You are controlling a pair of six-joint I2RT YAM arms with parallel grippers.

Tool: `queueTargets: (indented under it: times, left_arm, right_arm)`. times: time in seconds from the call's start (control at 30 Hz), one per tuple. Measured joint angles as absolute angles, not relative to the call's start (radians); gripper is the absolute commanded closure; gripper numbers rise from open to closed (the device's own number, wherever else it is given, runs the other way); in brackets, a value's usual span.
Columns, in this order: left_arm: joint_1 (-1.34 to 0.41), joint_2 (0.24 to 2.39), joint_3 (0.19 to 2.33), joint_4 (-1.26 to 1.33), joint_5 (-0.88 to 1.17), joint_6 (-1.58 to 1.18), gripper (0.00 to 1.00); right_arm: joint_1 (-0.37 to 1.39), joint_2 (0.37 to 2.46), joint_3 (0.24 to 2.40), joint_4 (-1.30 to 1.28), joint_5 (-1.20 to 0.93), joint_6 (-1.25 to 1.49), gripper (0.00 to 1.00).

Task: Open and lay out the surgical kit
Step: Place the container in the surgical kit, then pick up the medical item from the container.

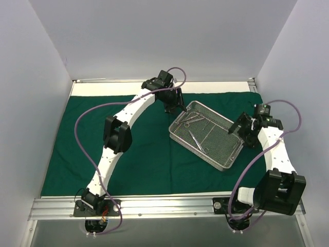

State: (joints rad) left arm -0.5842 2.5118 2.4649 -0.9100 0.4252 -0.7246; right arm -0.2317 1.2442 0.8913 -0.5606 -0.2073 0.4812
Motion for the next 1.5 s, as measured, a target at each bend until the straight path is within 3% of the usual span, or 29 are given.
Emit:
queueTargets:
  times: [0.17, 0.3, 0.4, 0.5, 0.57, 0.63, 0.97, 1.2, 1.5]
  left_arm:
    - [-0.585, 2.393, 2.463, -0.994, 0.349, -0.662, 0.36]
    - [-0.572, 2.214, 2.37, -1.05, 0.216, -0.615, 0.36]
    - [-0.535, 2.037, 2.21, -1.058, 0.134, -0.59, 0.37]
    - [-0.48, 1.895, 2.046, -1.051, 0.104, -0.575, 0.37]
    - [-0.443, 1.826, 1.943, -1.043, 0.101, -0.566, 0.37]
    - [-0.415, 1.783, 1.86, -1.037, 0.103, -0.562, 0.38]
    - [-0.343, 1.684, 1.634, -1.031, 0.198, -0.573, 0.4]
    - [-0.295, 1.633, 1.623, -1.032, 0.237, -0.572, 0.4]
    - [-0.272, 1.631, 1.615, -1.03, 0.266, -0.573, 0.41]
  right_arm:
    - [-0.113, 1.32, 1.201, -0.593, -0.141, 0.468, 0.22]
    - [0.029, 1.411, 1.39, -0.571, -0.142, 0.423, 0.41]
    - [0.094, 1.496, 1.424, -0.55, -0.194, 0.373, 0.65]
    - [0.128, 1.608, 1.424, -0.549, -0.235, 0.324, 0.66]
    - [0.155, 1.697, 1.425, -0.55, -0.249, 0.292, 0.53]
    - [0.183, 1.764, 1.425, -0.551, -0.252, 0.268, 0.49]
    - [0.351, 1.865, 1.433, -0.552, -0.244, 0.227, 0.58]
    - [0.381, 1.879, 1.393, -0.527, -0.22, 0.234, 0.65]
    - [0.407, 1.915, 1.387, -0.53, -0.141, 0.223, 0.64]
